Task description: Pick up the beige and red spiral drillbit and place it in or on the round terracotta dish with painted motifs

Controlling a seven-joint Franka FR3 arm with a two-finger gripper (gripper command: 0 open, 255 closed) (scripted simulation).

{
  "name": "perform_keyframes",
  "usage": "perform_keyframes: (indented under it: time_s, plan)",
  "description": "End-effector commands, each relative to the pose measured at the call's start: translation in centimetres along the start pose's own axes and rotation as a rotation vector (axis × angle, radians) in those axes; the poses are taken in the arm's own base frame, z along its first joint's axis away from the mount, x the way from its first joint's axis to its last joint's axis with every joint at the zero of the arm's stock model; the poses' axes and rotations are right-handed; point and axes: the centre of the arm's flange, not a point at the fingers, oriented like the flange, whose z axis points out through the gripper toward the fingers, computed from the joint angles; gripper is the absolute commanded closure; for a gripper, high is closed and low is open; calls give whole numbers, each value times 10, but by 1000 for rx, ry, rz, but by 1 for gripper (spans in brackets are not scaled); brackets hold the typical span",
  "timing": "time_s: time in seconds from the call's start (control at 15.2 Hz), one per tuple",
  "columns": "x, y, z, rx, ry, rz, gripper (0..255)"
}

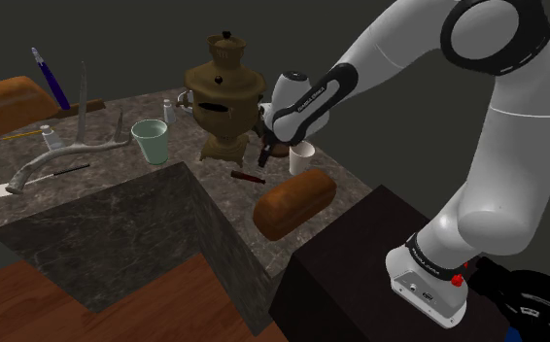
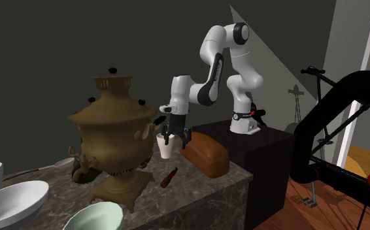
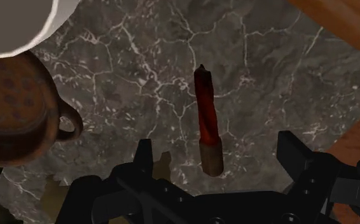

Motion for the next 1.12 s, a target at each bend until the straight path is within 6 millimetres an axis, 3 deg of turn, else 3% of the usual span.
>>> perform_keyframes:
  time_s: [0.0, 0.33, 0.86, 1.06]
  plan:
    - [10, -2, 26, 3, 2, -34, 0]
    - [33, -9, 87, 10, 4, -116, 0]
    - [34, -10, 128, 10, 4, -118, 0]
    - [34, -10, 128, 10, 4, -118, 0]
